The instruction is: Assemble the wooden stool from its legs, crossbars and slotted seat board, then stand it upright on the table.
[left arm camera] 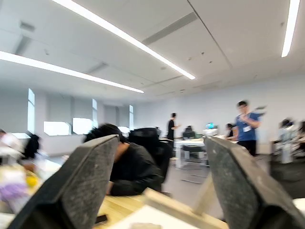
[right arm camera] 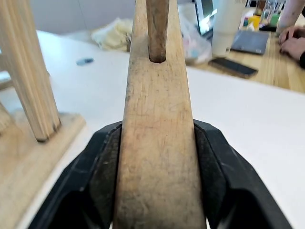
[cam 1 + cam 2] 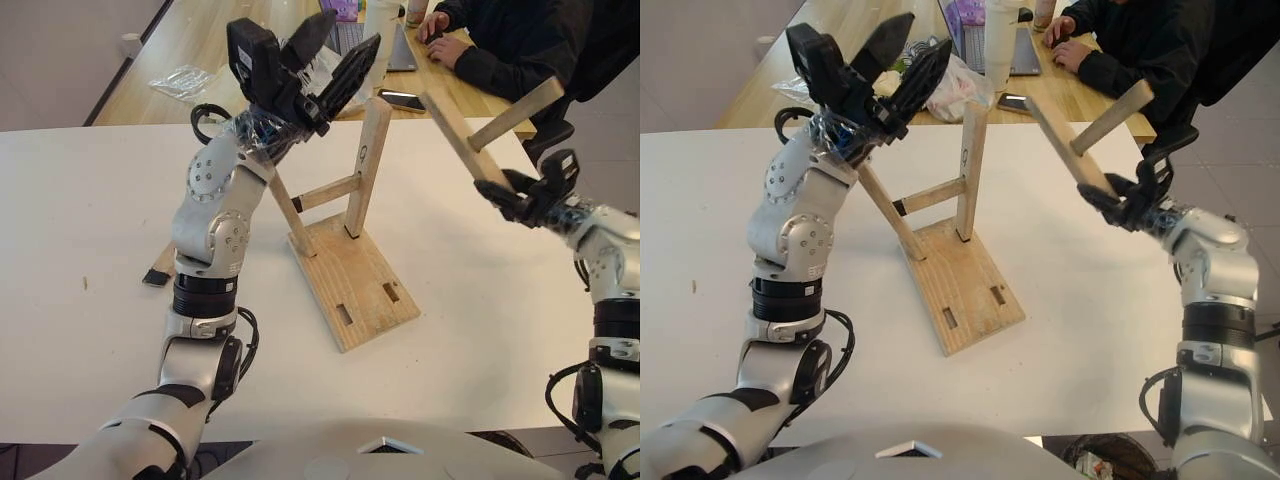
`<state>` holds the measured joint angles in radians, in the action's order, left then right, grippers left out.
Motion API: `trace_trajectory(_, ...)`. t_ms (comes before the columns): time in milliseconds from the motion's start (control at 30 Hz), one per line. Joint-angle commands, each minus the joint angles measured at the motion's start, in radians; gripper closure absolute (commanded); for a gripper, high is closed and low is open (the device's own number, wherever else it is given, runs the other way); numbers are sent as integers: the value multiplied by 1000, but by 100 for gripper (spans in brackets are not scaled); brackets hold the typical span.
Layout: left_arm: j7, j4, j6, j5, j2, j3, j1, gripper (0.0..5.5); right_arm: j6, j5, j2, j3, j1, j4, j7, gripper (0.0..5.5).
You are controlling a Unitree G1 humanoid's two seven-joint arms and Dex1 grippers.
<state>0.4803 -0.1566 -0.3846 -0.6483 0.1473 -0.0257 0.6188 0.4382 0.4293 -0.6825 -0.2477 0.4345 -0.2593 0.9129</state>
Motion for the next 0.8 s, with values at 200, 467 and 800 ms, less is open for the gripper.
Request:
trace_trajectory(200,41,40,-323,-254,-57,6,-94,120,439,441,21,-84,129,447,-90,349)
trace_trajectory(467,49,72,-407,-526,-151,-106,-50,120,608,700,55,-92,119,545,-207,349)
trace_trajectory(800,15,68,-401,-608,-188,-128,-11,120,663,856,69,-63,65,577,-304,349)
